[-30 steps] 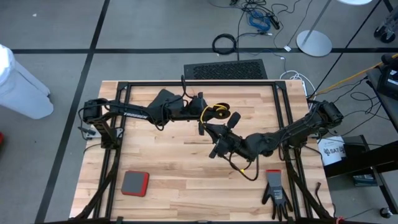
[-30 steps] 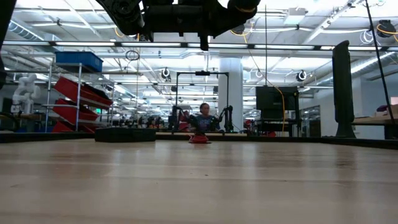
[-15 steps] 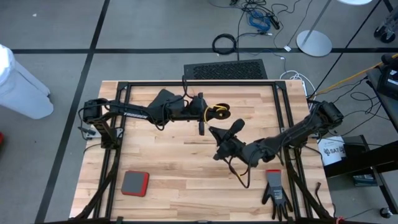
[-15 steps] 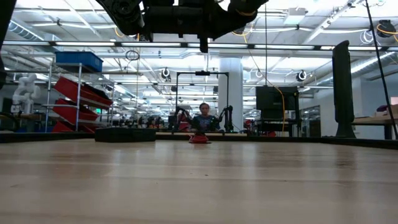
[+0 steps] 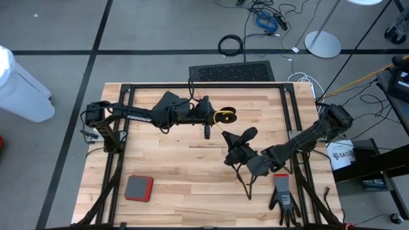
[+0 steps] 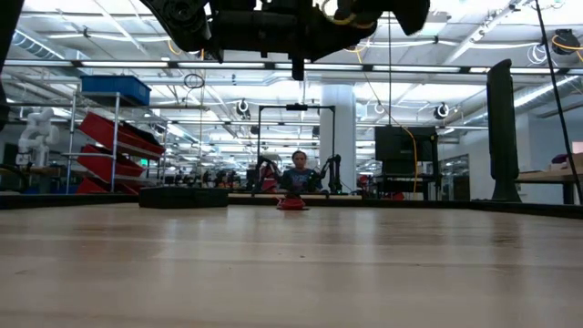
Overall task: Coil cords
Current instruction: Coil the yellow wire onto the black spool
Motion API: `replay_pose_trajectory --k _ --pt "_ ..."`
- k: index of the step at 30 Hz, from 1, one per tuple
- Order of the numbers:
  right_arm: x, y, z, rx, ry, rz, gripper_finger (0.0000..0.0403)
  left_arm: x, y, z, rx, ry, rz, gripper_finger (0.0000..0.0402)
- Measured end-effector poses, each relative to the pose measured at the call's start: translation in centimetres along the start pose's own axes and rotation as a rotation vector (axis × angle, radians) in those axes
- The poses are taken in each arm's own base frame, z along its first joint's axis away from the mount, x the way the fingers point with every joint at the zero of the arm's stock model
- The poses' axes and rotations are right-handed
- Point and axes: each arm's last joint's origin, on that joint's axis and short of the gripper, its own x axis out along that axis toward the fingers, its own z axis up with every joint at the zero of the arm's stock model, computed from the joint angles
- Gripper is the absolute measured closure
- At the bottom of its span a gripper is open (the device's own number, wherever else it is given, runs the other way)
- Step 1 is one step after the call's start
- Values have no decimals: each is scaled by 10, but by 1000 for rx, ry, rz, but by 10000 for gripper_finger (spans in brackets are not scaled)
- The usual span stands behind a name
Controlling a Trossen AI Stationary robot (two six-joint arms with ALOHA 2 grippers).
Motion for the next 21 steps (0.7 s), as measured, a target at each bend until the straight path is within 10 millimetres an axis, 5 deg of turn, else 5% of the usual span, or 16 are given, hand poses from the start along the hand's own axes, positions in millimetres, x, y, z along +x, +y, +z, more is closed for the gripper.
replay_pose_trajectory --k 21 --pt "-13 18 -39 -58 104 66 403 -2 1 -19 -60 208 -76 402"
